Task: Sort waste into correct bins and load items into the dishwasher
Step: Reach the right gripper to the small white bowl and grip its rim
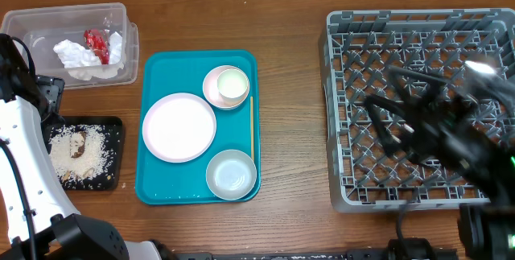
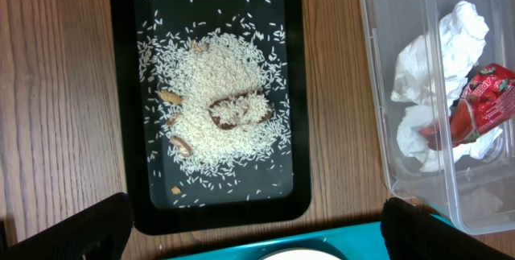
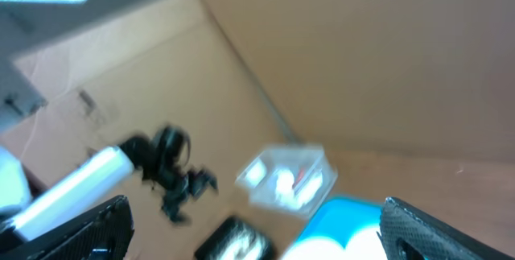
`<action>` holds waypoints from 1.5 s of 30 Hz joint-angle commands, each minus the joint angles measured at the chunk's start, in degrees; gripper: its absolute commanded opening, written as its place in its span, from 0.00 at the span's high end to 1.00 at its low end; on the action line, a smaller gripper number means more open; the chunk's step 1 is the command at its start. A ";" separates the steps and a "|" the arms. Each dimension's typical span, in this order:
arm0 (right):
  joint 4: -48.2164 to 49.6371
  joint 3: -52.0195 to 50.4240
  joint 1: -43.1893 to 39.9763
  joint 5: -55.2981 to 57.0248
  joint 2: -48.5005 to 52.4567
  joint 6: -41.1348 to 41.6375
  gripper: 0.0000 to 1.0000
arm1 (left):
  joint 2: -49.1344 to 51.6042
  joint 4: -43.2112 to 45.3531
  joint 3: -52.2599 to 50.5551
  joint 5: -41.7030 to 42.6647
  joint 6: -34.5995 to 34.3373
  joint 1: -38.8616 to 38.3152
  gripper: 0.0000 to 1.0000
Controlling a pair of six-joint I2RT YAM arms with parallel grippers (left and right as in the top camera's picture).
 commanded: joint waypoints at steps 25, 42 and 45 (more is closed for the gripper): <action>-5.40 5.51 64.74 45.16 55.01 -13.51 0.00 | 0.13 -0.15 0.09 -1.01 0.87 0.09 0.00; -7.67 5.42 65.07 53.00 60.59 -11.63 0.42 | 0.13 -0.15 0.09 -1.01 0.90 0.07 0.00; -7.15 5.42 65.51 52.94 61.86 -10.08 0.44 | 0.13 -0.15 0.09 -1.01 0.90 0.07 0.00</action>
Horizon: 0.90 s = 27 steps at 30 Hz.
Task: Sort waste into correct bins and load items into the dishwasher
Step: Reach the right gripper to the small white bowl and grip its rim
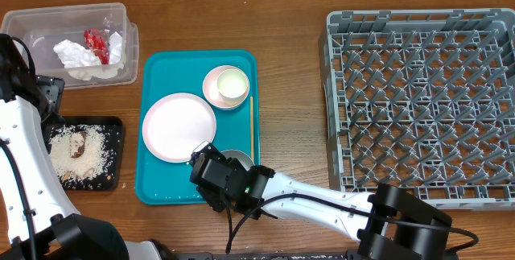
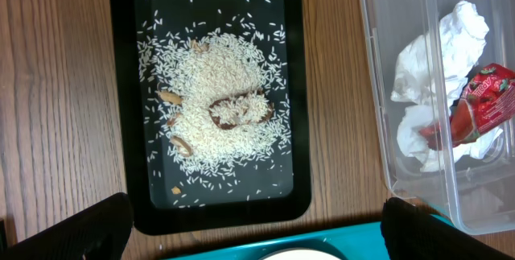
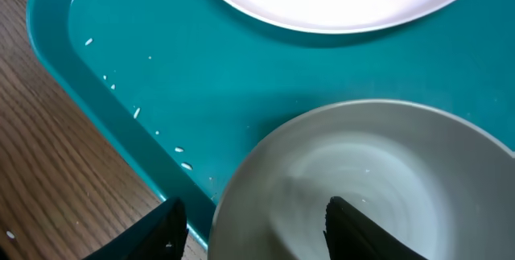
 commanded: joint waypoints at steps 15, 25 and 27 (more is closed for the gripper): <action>2.34 1.57 3.89 4.39 3.56 3.98 0.49 | 0.11 -0.11 0.09 -1.01 0.90 0.09 0.00; 1.01 5.66 3.96 4.11 4.52 5.01 0.75 | 0.11 -0.11 0.09 -1.01 0.92 0.09 0.00; -1.68 8.92 3.93 4.13 4.52 5.05 0.82 | 0.11 -0.11 0.09 -1.01 0.92 0.09 0.00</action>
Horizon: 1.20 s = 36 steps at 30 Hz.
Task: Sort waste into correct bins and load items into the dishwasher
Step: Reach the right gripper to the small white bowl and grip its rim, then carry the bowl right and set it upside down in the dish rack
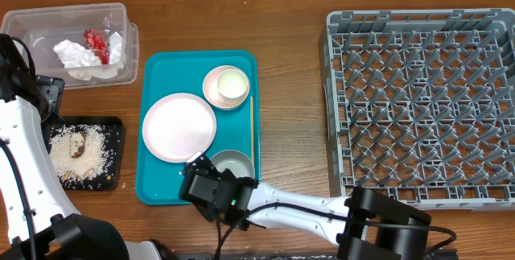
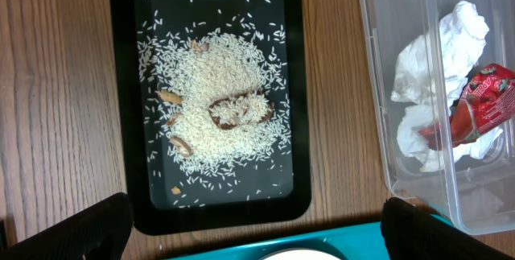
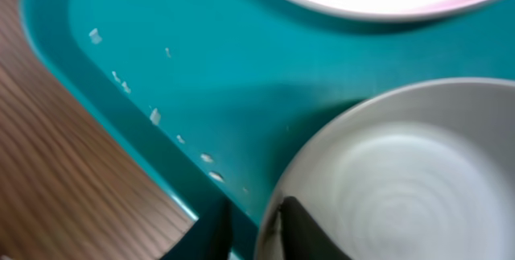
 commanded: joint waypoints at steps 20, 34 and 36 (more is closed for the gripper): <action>-17.94 15.32 -1.22 -2.58 5.57 1.11 0.47 | 0.11 -0.15 0.09 -1.01 0.90 0.09 0.00; -17.44 16.55 -1.18 -2.64 10.19 1.29 0.73 | 0.11 -0.13 0.09 -1.03 0.90 0.09 0.00; -18.99 18.08 -1.18 -2.64 9.66 1.27 0.73 | 0.11 -0.13 0.09 -1.01 0.90 0.09 0.00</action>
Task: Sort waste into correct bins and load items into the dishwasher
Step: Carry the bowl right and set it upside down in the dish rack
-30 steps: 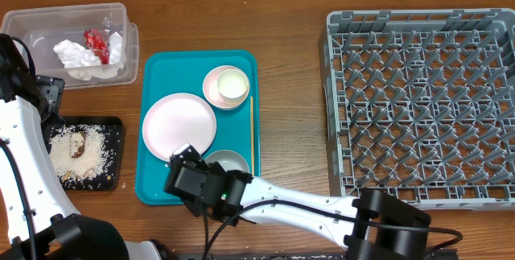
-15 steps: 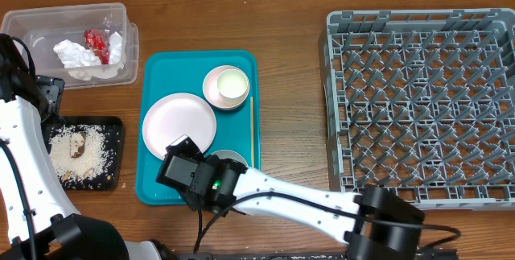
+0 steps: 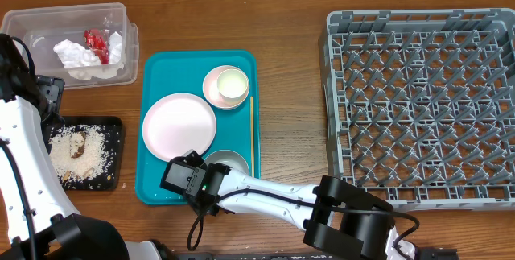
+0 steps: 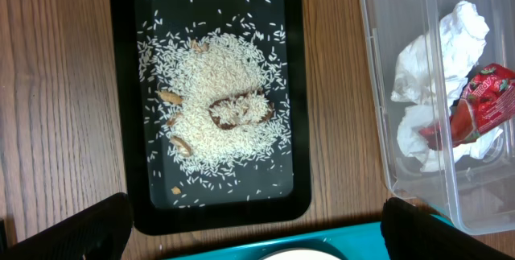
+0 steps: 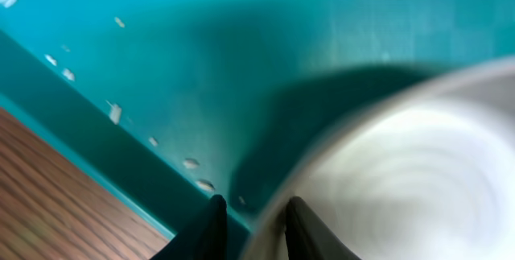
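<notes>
A pale grey bowl [image 3: 231,163] sits at the front of the teal tray [image 3: 161,189]. My right gripper [image 3: 205,178] is low at the bowl's left rim. In the right wrist view the bowl [image 5: 402,171] is blurred, and the right gripper [image 5: 253,228] is shut on its rim, one finger inside and one outside. My left gripper [image 4: 253,224] hangs open above the black tray [image 4: 121,91] of rice [image 4: 217,107], holding nothing. The grey dish rack [image 3: 334,107] stands at the right.
On the teal tray are a white plate [image 3: 179,126], a pink bowl holding a cup [image 3: 226,86] and a chopstick [image 3: 251,123]. A clear bin [image 3: 32,20] at the back left holds crumpled tissue and a red wrapper [image 4: 475,99].
My right gripper has shifted a little left along the tray's front, and its fingers now pinch the bowl's rim. The bowl looks blurred. The left arm has not moved.
My right arm was a blur over the dish rack. Then it was down at the tray's front, fingers wide apart around the grey bowl's rim. Then the fingers stood closer together, and now they grip the rim. The left gripper stayed open over the rice tray.
</notes>
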`<action>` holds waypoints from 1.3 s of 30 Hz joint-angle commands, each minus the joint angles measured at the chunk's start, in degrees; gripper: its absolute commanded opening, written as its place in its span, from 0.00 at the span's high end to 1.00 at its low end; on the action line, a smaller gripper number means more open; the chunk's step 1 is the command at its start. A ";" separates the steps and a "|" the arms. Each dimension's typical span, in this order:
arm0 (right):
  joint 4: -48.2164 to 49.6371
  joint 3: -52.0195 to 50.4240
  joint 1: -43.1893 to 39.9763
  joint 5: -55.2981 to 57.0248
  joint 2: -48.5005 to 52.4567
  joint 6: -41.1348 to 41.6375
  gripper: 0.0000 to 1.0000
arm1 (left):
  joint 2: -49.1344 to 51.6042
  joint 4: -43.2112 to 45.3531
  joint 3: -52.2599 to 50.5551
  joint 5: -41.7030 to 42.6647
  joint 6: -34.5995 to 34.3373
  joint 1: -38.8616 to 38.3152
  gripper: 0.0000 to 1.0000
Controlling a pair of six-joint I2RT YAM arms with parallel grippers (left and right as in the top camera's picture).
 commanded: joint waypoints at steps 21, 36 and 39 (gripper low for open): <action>-18.27 19.89 -18.34 8.55 -22.38 -3.15 0.96 | 0.11 -0.15 0.09 -1.03 0.90 0.09 0.00; -13.25 18.14 -91.82 -85.74 -17.66 -31.69 0.96 | 0.11 -0.15 0.09 -1.03 0.90 0.09 0.00; -13.70 17.05 -94.09 -93.39 -11.98 -33.27 0.96 | 0.11 -0.15 0.09 -1.01 0.90 0.09 0.00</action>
